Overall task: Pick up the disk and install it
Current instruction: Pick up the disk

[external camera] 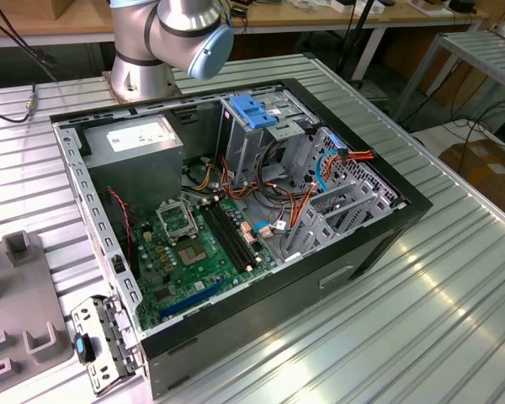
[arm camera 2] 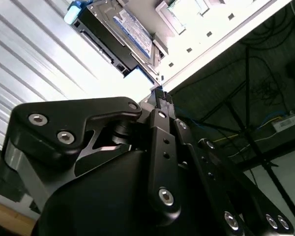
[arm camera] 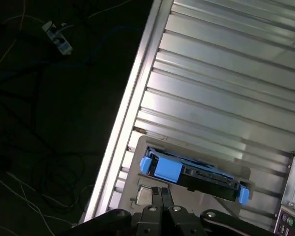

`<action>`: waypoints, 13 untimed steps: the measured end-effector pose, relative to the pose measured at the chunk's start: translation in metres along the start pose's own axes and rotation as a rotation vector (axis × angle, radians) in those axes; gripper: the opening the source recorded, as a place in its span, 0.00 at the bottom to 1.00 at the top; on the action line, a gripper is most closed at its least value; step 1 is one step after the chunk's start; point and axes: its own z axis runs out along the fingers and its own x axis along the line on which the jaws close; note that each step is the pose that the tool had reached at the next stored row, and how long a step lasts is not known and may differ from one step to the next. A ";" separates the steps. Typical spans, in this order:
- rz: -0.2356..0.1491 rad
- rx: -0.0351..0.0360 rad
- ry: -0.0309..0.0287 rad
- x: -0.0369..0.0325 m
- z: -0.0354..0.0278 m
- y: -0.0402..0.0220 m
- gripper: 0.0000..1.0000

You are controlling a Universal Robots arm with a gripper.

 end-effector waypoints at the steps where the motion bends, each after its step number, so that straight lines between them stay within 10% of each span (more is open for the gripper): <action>1: -0.020 0.0001 0.0009 0.0000 0.0000 0.0000 0.11; 13: -0.277 0.0014 0.0122 0.0000 0.0002 0.0000 0.11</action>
